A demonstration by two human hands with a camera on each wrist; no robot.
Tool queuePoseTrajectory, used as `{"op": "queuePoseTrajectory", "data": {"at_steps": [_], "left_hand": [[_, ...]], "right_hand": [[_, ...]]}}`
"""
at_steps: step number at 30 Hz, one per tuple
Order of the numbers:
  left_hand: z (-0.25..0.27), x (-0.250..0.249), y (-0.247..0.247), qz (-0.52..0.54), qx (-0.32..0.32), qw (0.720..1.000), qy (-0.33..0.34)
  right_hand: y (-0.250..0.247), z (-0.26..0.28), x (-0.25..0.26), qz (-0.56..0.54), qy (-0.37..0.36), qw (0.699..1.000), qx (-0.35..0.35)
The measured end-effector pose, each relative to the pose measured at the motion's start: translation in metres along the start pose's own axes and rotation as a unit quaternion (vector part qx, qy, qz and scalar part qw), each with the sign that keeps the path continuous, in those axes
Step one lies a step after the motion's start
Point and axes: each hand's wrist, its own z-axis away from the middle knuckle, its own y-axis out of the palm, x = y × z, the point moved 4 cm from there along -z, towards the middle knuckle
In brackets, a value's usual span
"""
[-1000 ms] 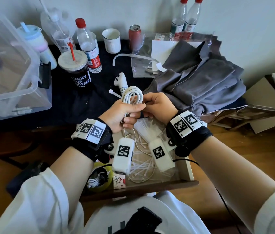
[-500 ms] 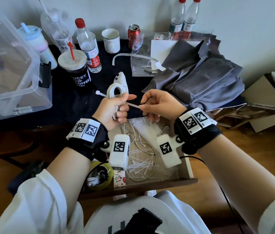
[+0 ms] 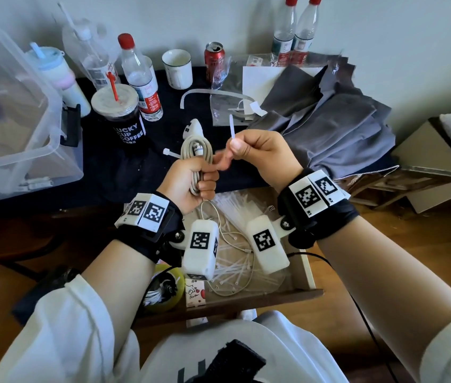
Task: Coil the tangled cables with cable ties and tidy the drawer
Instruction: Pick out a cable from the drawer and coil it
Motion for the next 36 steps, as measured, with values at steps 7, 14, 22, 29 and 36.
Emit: {"op": "queuePoseTrajectory", "data": {"at_steps": [7, 14, 22, 29, 36], "left_hand": [[0.000, 0.000, -0.001, -0.053, -0.044, 0.997, 0.033], [0.001, -0.001, 0.012, -0.187, -0.083, 0.978, 0.039], [-0.001, 0.008, 0.024, -0.237, -0.056, 0.968, -0.061], [-0.007, 0.012, 0.020, -0.236, -0.046, 0.968, -0.064], [-0.007, 0.002, 0.015, -0.209, -0.069, 0.975, 0.009]], "right_hand": [[0.013, 0.002, 0.013, -0.039, 0.055, 0.997, 0.046], [0.018, -0.005, 0.008, 0.088, 0.148, 0.985, 0.015], [0.022, -0.019, 0.008, 0.370, 0.136, 0.919, 0.017], [0.018, -0.026, 0.003, 0.371, 0.160, 0.914, 0.038], [0.014, -0.025, 0.003, 0.256, 0.096, 0.961, 0.051]]}}
